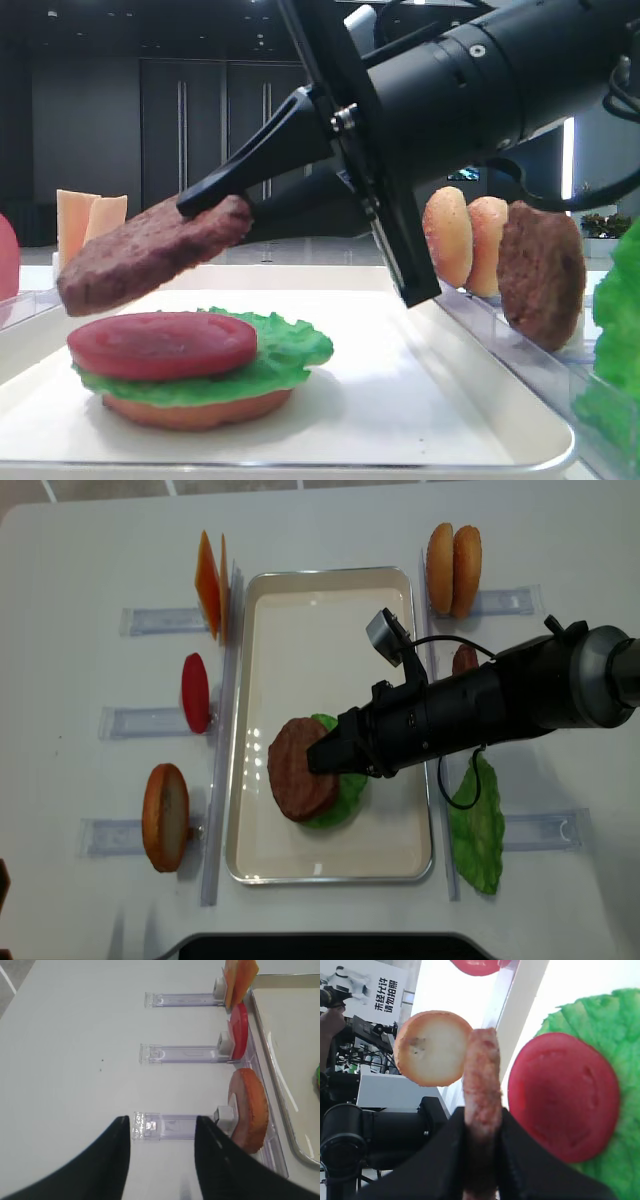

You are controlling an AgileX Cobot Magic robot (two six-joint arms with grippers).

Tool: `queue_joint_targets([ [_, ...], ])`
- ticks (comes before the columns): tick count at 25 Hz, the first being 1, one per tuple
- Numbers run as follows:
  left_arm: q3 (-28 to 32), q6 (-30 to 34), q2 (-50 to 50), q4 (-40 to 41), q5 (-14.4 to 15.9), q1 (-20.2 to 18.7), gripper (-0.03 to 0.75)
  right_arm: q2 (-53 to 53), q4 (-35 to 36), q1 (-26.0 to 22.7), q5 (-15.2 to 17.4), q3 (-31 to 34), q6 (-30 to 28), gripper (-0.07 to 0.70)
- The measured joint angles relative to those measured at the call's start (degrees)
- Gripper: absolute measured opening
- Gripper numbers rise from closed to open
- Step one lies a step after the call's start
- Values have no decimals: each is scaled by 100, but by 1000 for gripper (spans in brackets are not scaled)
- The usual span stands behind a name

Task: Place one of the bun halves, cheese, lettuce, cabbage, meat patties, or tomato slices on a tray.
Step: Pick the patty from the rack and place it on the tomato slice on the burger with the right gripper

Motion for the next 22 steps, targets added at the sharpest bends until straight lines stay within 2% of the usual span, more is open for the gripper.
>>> queue_joint_targets([
  [22,0,-10,0,0,0,0,328,194,5,-166,-55,-129,-155,109],
])
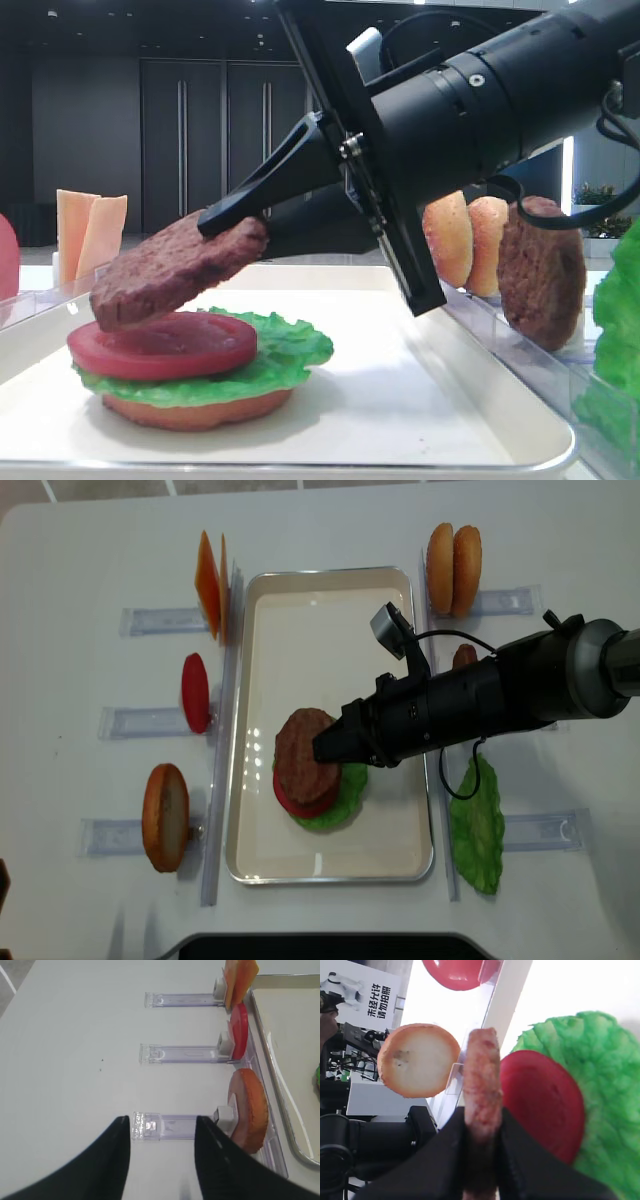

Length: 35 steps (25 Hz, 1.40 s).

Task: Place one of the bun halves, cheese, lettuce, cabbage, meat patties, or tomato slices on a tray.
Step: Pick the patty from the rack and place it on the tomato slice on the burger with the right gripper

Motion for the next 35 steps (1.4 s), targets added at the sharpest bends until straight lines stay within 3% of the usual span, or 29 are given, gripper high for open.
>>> queue_joint_targets([
  [11,0,0,0,0,0,0,328,0,-6,0,-88,0,11,120],
  [20,0,0,0,0,0,0,328,0,-6,0,-83,0,11,392],
  [23,0,0,0,0,0,0,328,0,-6,0,-88,0,11,447],
  [35,0,0,0,0,0,0,328,-395,-258,0,-770,0,84,470],
])
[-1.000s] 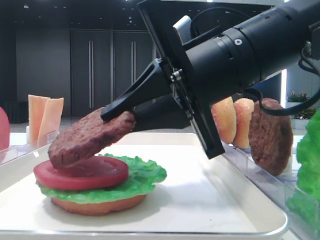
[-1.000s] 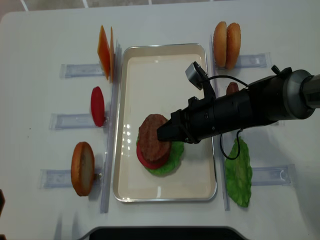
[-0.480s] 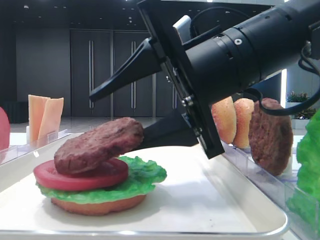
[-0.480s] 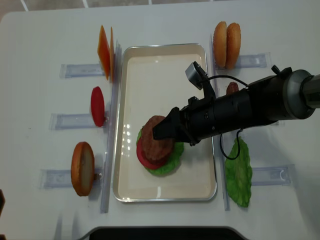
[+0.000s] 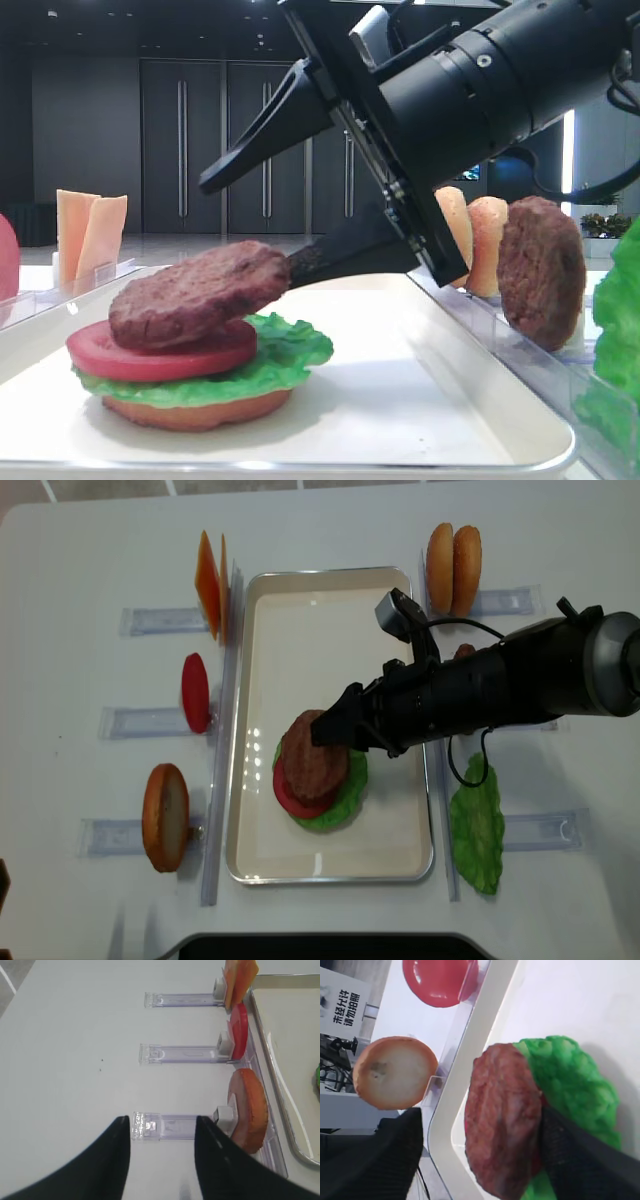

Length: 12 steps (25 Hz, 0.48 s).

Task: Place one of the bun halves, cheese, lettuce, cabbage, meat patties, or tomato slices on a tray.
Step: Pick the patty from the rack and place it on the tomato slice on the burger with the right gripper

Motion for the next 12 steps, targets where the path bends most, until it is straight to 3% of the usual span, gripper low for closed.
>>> queue_joint_targets([
  [7,0,0,0,0,0,0,328,-298,-379,0,-446,0,141,470],
  [12,0,0,0,0,0,0,328,-728,-894,0,-589,0,316,468],
])
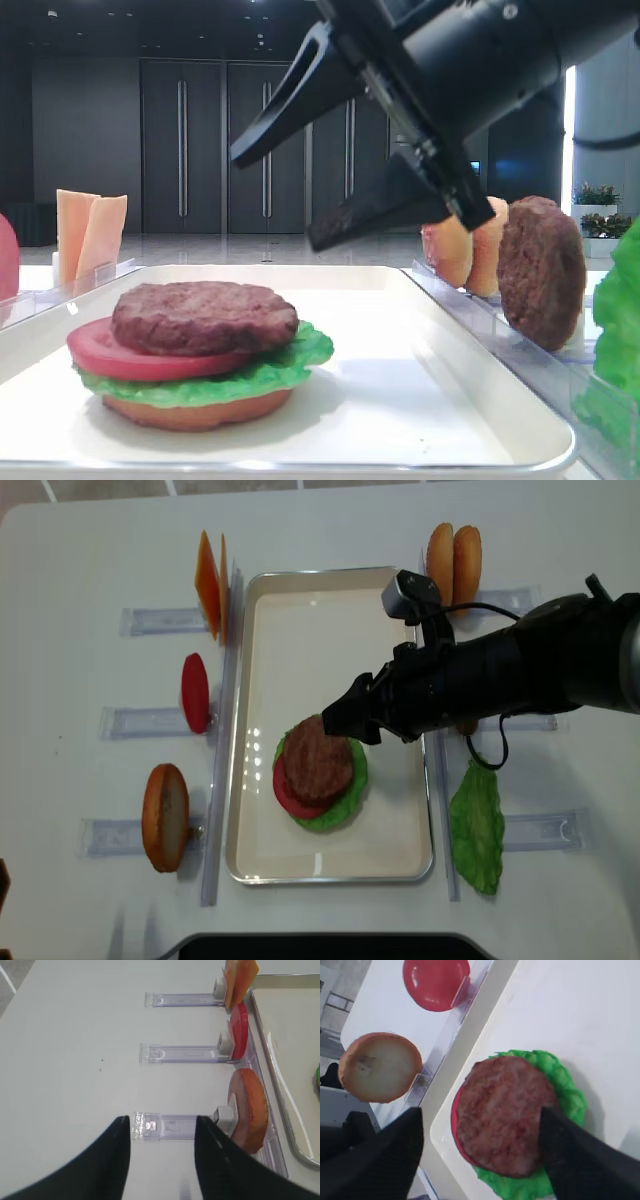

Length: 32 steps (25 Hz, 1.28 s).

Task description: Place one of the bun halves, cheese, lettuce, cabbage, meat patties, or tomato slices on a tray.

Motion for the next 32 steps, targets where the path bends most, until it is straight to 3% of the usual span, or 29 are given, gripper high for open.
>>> queue_joint_targets([
  [2,0,0,0,0,0,0,328,-321,-555,0,-76,0,263,456],
  [5,0,0,0,0,0,0,328,-1033,-1964,-6,-203,-5,1248,430],
  [9,0,0,0,0,0,0,328,-2068,-4897,-213,7,-102,3656,396],
  [11,0,0,0,0,0,0,328,-2654,-6344,-421,252,-108,4972,386],
  [13,0,0,0,0,0,0,328,-3159,-7706,-730,726,-108,5914,380],
  [16,0,0,0,0,0,0,328,-3901,-8980,-1273,1558,-108,6730,380],
  [19,0,0,0,0,0,0,328,-4747,-9541,-1900,2224,-108,6942,379],
  [22,0,0,0,0,0,0,328,-5749,-9708,-2478,2566,-108,6994,379],
  [25,0,0,0,0,0,0,328,-6458,-9763,-2742,2721,-108,7033,379],
  [32,0,0,0,0,0,0,328,-7874,-9752,-2780,2839,323,7205,379],
])
